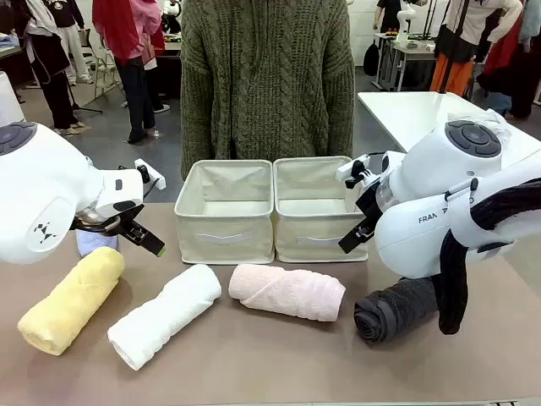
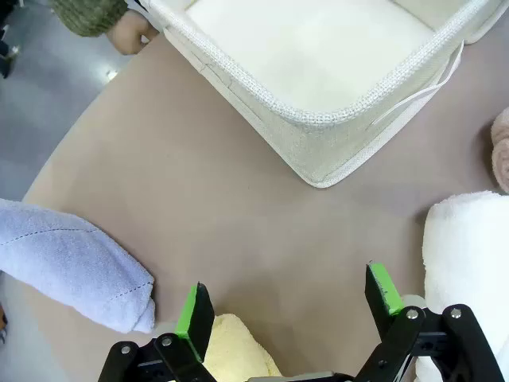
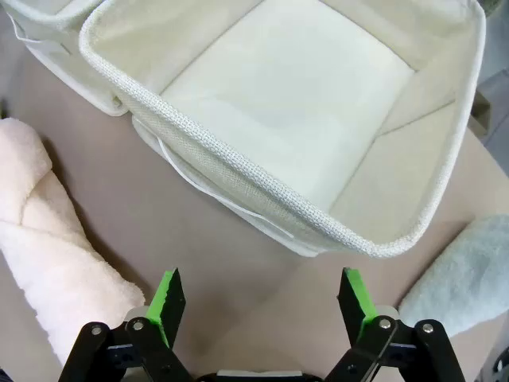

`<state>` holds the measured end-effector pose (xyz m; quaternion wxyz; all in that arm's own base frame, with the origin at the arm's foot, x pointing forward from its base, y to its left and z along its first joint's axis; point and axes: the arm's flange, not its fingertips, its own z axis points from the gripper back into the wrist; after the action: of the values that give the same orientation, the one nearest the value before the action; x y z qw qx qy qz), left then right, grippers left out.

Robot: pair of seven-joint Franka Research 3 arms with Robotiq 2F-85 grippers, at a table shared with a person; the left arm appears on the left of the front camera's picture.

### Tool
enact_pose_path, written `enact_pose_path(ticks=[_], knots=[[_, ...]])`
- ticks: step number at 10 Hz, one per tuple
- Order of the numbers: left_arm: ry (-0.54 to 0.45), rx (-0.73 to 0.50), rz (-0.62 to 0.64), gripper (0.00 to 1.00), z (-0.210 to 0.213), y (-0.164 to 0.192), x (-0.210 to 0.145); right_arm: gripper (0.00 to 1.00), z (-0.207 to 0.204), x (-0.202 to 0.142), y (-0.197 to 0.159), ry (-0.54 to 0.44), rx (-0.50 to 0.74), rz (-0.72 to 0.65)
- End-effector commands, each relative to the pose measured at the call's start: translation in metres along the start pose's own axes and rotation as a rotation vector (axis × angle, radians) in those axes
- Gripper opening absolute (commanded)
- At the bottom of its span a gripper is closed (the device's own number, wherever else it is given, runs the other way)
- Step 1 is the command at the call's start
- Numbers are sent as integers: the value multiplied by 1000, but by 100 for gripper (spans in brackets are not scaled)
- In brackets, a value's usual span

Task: Sort the towels based on their folding style.
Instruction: Pick up one triangle-folded towel and place it in the left Fabric basket.

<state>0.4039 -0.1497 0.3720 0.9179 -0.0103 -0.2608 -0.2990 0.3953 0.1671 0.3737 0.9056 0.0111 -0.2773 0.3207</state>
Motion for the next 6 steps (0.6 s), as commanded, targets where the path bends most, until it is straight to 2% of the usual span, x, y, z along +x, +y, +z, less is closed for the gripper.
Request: enact_pose_path(ticks=[1,6], knots=[[-1,0,0,100,0,0,0,100,0,0,0,0,0,0],[-1,0,0,100,0,0,0,100,0,0,0,0,0,0]])
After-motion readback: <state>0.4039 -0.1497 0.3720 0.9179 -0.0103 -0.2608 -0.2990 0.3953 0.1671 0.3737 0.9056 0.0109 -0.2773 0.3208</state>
